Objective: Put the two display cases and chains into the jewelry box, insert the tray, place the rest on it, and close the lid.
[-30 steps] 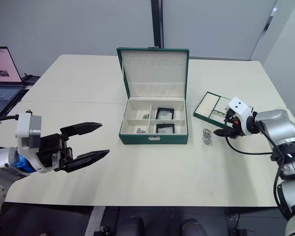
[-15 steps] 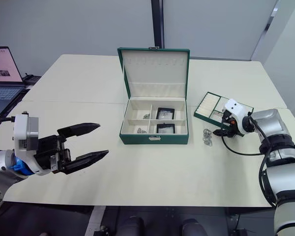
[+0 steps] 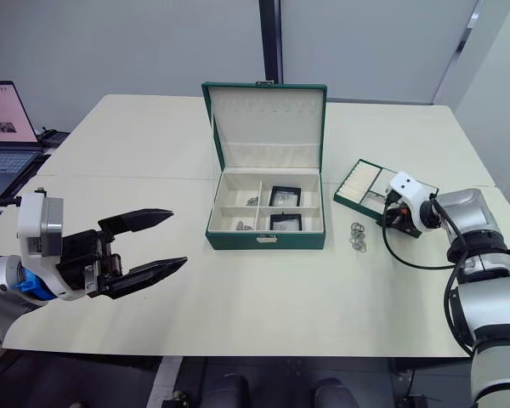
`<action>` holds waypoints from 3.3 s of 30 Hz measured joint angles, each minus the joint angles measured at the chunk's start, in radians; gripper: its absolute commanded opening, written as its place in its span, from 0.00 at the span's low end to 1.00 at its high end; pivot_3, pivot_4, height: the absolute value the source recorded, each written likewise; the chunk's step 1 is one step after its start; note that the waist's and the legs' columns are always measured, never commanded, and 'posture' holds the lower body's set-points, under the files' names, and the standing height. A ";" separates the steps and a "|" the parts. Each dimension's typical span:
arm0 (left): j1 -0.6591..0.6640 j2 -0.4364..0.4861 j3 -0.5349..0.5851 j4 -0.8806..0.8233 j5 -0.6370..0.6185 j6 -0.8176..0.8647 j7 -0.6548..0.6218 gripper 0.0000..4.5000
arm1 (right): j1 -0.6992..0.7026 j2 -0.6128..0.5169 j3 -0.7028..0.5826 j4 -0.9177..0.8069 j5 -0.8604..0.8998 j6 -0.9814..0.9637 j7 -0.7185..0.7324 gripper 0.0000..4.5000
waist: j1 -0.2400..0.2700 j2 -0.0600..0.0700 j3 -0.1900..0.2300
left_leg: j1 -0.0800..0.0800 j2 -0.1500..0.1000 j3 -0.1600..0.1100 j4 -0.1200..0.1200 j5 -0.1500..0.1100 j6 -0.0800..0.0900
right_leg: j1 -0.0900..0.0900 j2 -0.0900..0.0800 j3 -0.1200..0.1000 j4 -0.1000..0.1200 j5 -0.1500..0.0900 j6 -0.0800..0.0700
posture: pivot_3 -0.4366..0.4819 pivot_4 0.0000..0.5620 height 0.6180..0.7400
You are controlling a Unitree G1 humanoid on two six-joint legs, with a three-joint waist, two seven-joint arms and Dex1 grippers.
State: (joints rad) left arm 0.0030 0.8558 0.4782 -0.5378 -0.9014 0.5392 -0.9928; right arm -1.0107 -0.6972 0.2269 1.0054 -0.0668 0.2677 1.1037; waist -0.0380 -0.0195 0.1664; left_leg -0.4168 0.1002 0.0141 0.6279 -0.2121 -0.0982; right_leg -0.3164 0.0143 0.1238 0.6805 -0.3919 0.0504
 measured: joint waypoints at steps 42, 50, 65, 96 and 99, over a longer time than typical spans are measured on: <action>-0.017 0.001 0.012 0.112 0.023 -0.008 -0.062 1.00 | 0.091 -0.308 0.060 -1.229 0.175 0.754 0.307 0.00 | 0.004 0.009 0.006 | 0.000 0.000 0.000 -0.001 -0.002 0.003 | -0.001 0.000 0.000 0.000 0.000 0.000 | 0.48 0.27 0.89; 0.095 -0.001 0.101 0.094 0.022 -0.026 -0.079 1.00 | 0.017 -0.154 0.200 -1.245 0.212 0.769 0.256 0.00 | 0.003 0.009 0.006 | 0.000 0.000 0.000 -0.001 -0.002 0.003 | -0.002 0.000 -0.001 0.000 0.000 0.000 | 0.48 0.27 0.89; 0.187 -0.020 0.185 0.070 0.019 -0.052 -0.085 1.00 | -0.092 0.090 0.342 -0.926 0.134 0.524 0.196 0.00 | 0.000 0.008 0.006 | 0.000 0.000 -0.002 -0.001 -0.002 0.003 | -0.003 0.000 -0.002 0.001 0.000 0.000 | 0.48 0.27 0.89; 0.186 -0.024 0.189 0.022 -0.002 -0.042 -0.021 1.00 | -0.132 0.275 0.345 -0.723 0.048 0.395 0.182 0.00 | -0.019 0.006 0.005 | 0.000 0.001 -0.003 -0.001 -0.002 0.003 | -0.002 0.000 -0.003 0.001 0.000 0.000 | 0.48 0.27 0.89; 0.182 -0.024 0.189 0.019 -0.003 -0.040 -0.018 1.00 | -0.134 0.287 0.345 -0.722 0.048 0.395 0.182 0.00 | -0.019 0.006 0.005 | 0.000 0.001 -0.003 -0.001 -0.002 0.003 | -0.002 0.000 -0.003 0.001 0.000 0.000 | 0.48 0.27 0.89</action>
State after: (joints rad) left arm 0.1846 0.8321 0.6672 -0.5186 -0.9046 0.4988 -1.0111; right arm -1.1450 -0.4105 0.5716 0.2838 -0.0188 0.6627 1.2853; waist -0.0573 -0.0132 0.1714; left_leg -0.4170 0.1010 0.0107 0.6269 -0.2140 -0.0950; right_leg -0.3183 0.0147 0.1205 0.6818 -0.3919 0.0505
